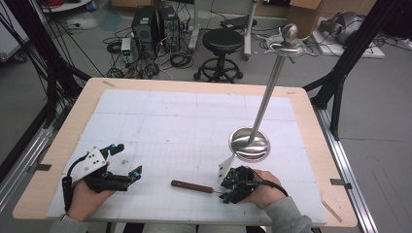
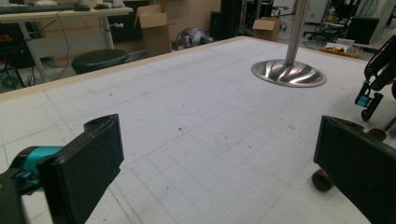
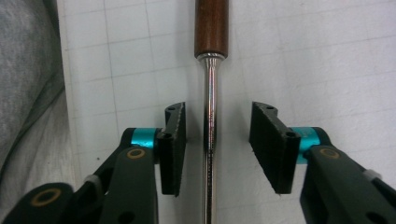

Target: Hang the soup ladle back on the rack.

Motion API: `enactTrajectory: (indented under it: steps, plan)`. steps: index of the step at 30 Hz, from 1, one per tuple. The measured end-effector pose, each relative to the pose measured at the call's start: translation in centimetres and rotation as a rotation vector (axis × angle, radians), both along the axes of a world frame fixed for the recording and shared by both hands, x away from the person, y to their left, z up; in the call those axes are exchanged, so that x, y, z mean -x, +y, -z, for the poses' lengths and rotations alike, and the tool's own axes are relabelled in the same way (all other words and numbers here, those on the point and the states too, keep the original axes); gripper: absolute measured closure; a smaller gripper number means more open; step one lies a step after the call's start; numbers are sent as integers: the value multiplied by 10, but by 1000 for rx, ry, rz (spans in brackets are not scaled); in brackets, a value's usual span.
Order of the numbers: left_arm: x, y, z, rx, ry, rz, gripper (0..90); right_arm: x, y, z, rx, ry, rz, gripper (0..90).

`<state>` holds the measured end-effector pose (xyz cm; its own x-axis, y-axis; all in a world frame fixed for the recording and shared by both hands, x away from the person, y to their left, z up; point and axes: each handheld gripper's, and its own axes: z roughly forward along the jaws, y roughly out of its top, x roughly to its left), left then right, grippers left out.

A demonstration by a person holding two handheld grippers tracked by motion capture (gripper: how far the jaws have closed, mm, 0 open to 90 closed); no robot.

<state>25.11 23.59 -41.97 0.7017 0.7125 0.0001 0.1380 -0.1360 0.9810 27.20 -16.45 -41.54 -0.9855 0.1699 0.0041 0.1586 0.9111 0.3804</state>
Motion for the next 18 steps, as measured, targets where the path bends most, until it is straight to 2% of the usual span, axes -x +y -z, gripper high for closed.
enactTrajectory:
  steps: [6, 11, 18]
  plan:
    - [1, 2, 0, 0, 0, -5, 20, 1, 2, -1, 22, 4, 1, 638]
    - [2, 2, 0, 1, 1, -6, 20, 3, 4, -3, 42, 3, -22, 713]
    - [1, 2, 0, -1, -1, -5, 20, 2, 2, -2, 25, 7, -28, 727]
